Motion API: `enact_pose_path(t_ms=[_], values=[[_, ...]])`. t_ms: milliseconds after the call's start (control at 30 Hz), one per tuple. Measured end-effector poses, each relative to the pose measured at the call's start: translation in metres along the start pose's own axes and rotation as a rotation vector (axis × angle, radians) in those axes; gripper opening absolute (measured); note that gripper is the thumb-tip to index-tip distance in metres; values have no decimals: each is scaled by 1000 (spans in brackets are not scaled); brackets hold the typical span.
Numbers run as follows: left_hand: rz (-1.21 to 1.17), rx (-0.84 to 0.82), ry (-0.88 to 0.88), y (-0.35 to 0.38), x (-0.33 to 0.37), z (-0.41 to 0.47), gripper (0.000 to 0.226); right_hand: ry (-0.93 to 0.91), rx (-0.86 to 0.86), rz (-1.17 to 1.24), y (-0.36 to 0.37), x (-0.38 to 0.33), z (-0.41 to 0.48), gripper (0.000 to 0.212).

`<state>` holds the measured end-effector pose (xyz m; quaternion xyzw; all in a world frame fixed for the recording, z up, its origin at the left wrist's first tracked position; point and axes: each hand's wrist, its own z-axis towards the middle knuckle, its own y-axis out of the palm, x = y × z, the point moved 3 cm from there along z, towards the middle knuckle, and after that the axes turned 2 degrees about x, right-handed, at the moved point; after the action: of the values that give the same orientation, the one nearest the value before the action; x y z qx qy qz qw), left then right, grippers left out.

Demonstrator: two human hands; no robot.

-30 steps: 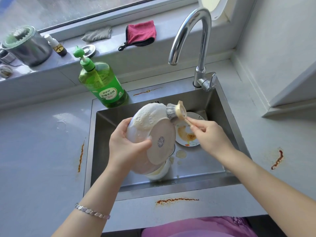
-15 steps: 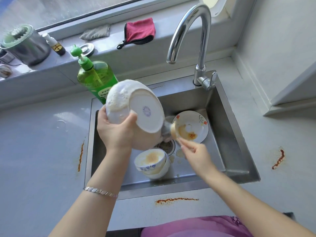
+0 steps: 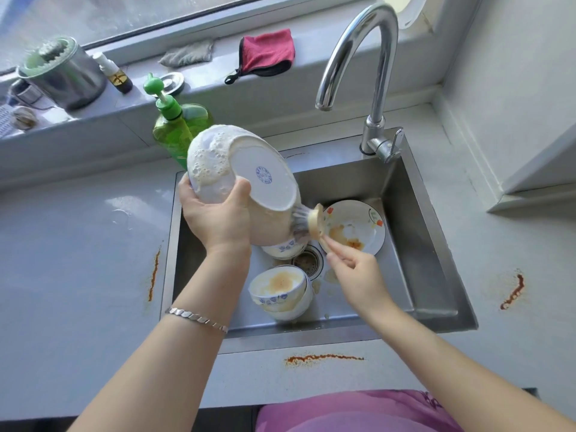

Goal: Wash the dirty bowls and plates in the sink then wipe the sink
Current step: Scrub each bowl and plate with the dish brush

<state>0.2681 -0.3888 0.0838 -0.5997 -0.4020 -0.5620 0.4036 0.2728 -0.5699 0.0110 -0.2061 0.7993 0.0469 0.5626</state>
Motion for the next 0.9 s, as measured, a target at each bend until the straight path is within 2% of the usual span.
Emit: enact_pose_path(t_ms=[67,200,367,533,667,833,900], values=[[9,-7,-3,0,-2,-5,51,-3,5,-36,-1,-2,-3,38],[27,13,-22,-3,-6,-2,51,-142,-130,-140,6,-11,-39,43],[45,-21,-111,-7,-16,-7,47,-33,13,-314,-25,-1,2,37],[128,-106,-94,-13,-22,-14,52,-174,-140,-406,-22,-6,-27,39],[222,-245,-62,-16,-22,-22,53,-39,-38,-503,-40,6,-2,35],[253,-271,-83,-23,-25,-25,52,-224,-165,-479,-25,-11,-30,40],[251,-277,-104,-25,-27,-27,49,-171,-92,-544,-34,-9,-10,39]])
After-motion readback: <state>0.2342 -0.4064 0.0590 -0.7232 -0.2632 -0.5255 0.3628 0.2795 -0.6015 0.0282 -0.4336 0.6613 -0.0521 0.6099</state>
